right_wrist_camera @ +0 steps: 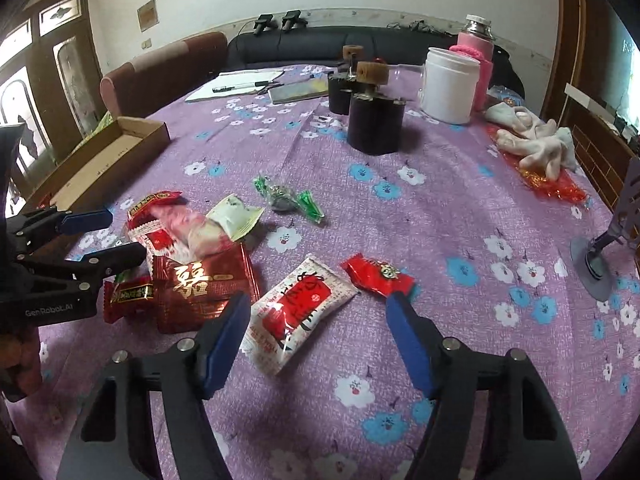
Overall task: Organize snacks
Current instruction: 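Grasp the clear cookie packet with the left gripper while the right gripper grasps the red-white packet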
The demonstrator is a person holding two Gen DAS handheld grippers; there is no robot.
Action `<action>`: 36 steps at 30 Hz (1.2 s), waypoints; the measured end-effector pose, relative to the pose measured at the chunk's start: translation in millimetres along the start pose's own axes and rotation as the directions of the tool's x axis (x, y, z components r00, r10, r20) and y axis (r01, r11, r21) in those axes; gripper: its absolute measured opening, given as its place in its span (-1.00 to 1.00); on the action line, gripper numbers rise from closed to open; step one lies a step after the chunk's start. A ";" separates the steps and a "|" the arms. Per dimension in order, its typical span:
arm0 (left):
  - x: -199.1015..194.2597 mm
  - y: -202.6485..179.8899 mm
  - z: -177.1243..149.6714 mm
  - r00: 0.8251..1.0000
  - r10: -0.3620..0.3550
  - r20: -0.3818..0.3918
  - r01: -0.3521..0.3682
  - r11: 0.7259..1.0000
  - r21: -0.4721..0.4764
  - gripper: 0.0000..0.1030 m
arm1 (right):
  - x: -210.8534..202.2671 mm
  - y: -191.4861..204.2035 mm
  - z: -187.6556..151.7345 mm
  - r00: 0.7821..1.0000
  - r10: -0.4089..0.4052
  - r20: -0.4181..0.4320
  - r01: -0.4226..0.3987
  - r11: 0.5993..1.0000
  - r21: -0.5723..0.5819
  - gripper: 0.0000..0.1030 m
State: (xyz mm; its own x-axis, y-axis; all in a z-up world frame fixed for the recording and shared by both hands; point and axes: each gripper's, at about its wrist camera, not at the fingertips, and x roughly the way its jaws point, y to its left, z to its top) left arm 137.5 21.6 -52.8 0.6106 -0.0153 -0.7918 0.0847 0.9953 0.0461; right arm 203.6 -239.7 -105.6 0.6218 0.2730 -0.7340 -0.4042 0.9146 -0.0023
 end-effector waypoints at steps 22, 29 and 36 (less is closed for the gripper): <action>4.3 3.7 -2.5 0.998 -0.049 -0.024 0.049 0.999 -0.002 -0.02 | 14.0 3.2 0.1 0.999 -0.017 -0.039 0.016 0.999 -0.029 -0.29; 1.3 -0.4 -4.1 0.997 -0.068 -0.027 0.068 0.998 0.007 -0.18 | 9.1 -3.9 -2.2 0.999 -0.010 -0.037 0.010 1.000 0.010 -0.46; -6.3 2.8 -8.1 0.996 -0.084 -0.014 0.084 0.996 -0.004 -0.20 | -1.2 -7.9 -4.1 1.000 0.007 -0.017 -0.006 0.999 0.041 -0.61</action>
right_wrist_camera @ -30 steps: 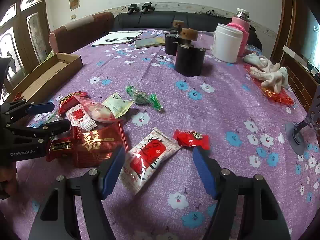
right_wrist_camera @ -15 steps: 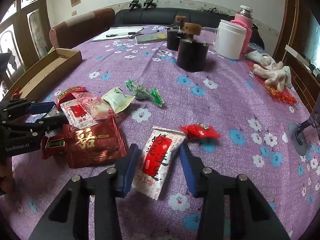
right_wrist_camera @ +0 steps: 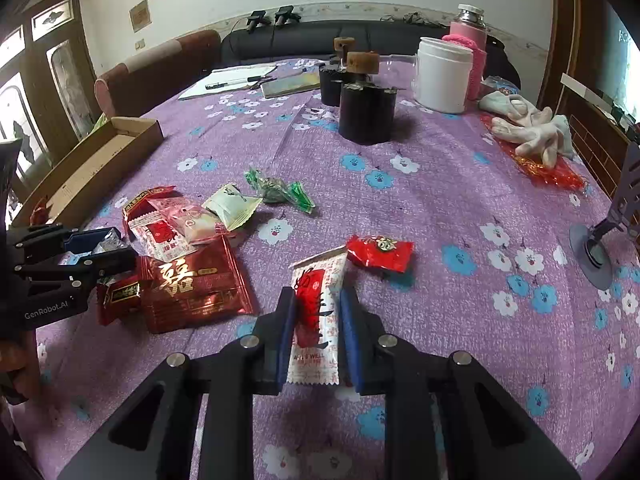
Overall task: Organize snacks
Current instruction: 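Grasp the clear cookie packet with the left gripper while the right gripper grasps the red-white packet, then carry both packets to the cardboard tray and release them inside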
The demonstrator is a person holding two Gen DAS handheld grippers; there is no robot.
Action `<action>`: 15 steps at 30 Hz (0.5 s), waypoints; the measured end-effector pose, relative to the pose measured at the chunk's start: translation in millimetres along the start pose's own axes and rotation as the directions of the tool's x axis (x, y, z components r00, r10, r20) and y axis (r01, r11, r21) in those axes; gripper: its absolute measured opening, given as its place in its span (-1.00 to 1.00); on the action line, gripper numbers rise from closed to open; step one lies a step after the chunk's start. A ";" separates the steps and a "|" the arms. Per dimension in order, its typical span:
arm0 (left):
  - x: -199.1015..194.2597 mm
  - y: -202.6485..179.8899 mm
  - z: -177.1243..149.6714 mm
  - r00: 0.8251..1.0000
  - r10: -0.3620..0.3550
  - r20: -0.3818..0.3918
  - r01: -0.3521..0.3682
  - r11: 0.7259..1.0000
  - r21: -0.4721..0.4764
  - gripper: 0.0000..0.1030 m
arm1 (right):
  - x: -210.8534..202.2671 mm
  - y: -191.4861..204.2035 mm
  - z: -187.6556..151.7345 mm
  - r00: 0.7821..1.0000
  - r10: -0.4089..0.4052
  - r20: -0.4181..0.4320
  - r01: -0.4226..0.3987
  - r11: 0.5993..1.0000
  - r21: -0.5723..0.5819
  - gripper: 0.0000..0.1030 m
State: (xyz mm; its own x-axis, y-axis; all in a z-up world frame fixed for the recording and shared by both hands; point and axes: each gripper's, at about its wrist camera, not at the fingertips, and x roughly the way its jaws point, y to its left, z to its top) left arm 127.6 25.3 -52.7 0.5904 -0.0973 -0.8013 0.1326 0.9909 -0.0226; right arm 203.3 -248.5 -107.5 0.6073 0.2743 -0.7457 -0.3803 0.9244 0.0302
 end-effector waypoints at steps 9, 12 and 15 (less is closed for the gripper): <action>-18.3 -8.9 3.9 0.998 0.051 0.039 -0.052 0.998 0.037 -0.19 | -16.2 -0.3 -5.2 0.999 0.028 0.026 -0.029 0.999 0.022 -0.69; -24.0 -12.7 5.5 0.996 0.072 0.053 -0.074 0.996 0.045 -0.19 | -24.2 0.5 -6.2 0.999 0.025 0.038 -0.026 0.999 0.020 -0.78; -30.0 -16.2 5.2 0.994 0.090 0.069 -0.094 0.994 0.055 -0.19 | -30.5 3.7 -6.5 0.999 0.012 0.050 -0.012 1.000 0.007 -0.78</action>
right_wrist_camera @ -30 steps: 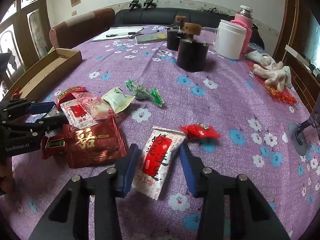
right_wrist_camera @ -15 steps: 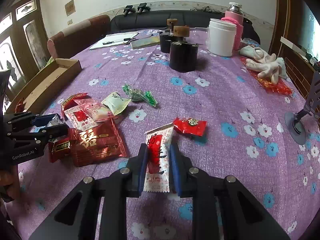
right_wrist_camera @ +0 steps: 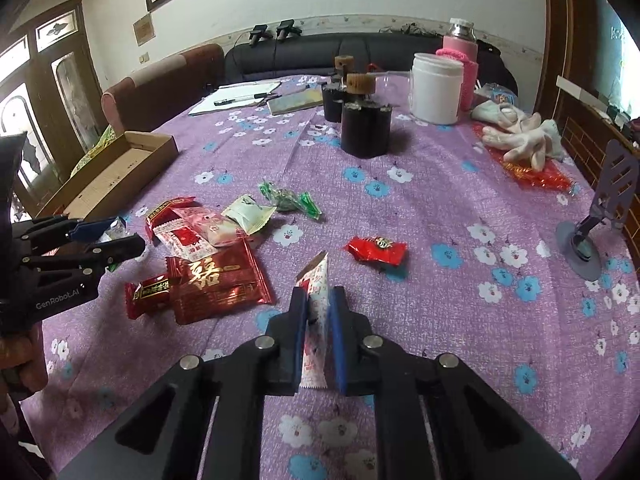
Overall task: Organize snacks
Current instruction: 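Carry both packets to the cardboard tray and release them inside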
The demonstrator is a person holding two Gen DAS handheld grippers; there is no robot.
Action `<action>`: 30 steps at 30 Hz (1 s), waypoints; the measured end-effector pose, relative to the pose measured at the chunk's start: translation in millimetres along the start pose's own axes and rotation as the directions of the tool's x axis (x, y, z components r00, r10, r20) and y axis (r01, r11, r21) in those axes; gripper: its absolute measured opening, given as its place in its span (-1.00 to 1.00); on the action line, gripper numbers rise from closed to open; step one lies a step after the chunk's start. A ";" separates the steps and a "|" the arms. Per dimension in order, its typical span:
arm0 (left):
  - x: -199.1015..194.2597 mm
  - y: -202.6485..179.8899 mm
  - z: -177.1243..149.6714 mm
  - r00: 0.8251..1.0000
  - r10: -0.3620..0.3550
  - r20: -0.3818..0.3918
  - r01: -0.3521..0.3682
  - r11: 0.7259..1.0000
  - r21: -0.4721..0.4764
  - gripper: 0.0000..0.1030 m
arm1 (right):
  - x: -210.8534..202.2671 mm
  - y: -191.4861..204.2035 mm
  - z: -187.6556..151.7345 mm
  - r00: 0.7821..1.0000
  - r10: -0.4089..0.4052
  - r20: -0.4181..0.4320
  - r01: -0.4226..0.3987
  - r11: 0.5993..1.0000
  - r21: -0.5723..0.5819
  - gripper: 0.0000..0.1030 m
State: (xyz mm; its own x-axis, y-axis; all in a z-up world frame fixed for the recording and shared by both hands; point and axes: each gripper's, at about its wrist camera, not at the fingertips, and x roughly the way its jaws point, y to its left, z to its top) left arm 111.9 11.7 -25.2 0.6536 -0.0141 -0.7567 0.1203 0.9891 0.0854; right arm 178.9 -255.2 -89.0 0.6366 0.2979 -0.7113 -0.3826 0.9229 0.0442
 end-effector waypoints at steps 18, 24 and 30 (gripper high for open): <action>-47.8 18.6 -0.6 0.992 0.093 0.086 -0.092 0.996 -0.020 -0.19 | -53.2 28.2 12.3 0.993 0.026 0.119 -0.020 0.999 -0.045 -0.79; -57.5 42.3 -9.2 0.988 0.124 0.093 -0.118 0.991 -0.065 -0.19 | -54.3 51.8 19.6 0.990 0.069 0.123 -0.060 0.995 -0.078 -0.79; -70.4 77.4 -18.6 0.981 0.169 0.099 -0.156 0.980 -0.127 -0.19 | -48.3 85.5 29.2 0.985 0.124 0.118 -0.110 0.987 -0.119 -0.79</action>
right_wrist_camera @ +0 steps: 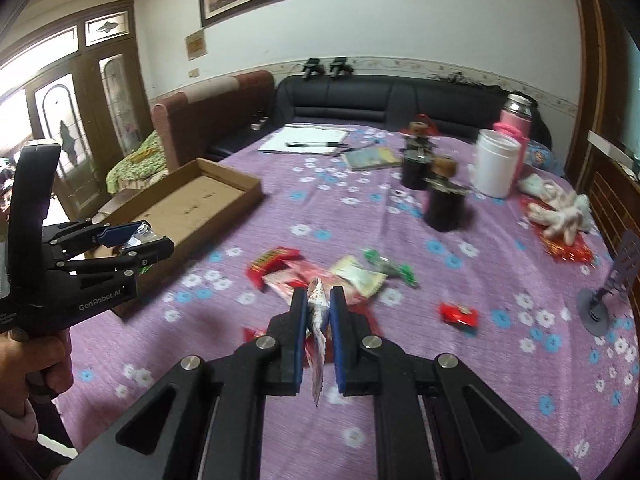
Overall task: Organize snacks
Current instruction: 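Carry both packets to the cardboard tray and release them inside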
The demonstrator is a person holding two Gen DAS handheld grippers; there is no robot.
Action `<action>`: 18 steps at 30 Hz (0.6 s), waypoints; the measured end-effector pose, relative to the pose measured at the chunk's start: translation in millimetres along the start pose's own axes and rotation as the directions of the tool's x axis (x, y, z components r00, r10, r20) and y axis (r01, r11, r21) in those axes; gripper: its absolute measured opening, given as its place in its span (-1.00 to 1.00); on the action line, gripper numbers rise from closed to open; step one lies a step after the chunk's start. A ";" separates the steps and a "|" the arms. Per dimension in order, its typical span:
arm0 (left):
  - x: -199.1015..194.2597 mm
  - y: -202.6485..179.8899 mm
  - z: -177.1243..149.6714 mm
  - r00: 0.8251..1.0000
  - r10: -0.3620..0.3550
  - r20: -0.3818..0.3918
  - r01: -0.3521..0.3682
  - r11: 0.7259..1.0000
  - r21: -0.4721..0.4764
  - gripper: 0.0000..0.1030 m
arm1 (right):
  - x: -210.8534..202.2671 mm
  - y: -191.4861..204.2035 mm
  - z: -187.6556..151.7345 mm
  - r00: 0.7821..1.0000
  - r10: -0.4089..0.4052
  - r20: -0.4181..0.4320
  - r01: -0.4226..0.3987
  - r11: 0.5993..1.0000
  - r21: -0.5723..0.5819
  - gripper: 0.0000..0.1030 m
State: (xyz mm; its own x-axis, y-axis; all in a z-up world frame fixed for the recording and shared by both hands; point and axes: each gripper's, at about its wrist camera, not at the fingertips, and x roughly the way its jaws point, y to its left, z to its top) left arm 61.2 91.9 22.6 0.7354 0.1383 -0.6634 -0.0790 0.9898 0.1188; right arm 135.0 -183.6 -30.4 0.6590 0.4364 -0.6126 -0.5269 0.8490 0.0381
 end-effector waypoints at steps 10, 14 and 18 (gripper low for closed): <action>-6.4 58.8 -9.6 0.997 0.076 0.002 -0.075 0.994 -0.078 -0.19 | 25.0 65.4 26.6 0.992 0.125 -0.001 -0.125 0.991 -0.057 -0.79; -5.4 80.0 -12.4 0.995 0.097 -0.004 -0.097 0.990 -0.106 -0.19 | 40.5 93.4 35.9 0.983 0.183 -0.013 -0.184 0.981 -0.066 -0.78; 1.0 103.3 -13.1 0.993 0.117 -0.015 -0.118 0.983 -0.139 -0.19 | 55.3 120.4 49.4 0.973 0.231 -0.021 -0.232 0.970 -0.078 -0.78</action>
State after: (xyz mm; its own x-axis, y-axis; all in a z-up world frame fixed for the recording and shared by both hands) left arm 45.0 194.8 24.6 0.7106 0.2538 -0.6562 -0.2578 0.9617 0.0927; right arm 134.5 -42.5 -20.7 0.5076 0.6146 -0.6038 -0.7059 0.6985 0.1175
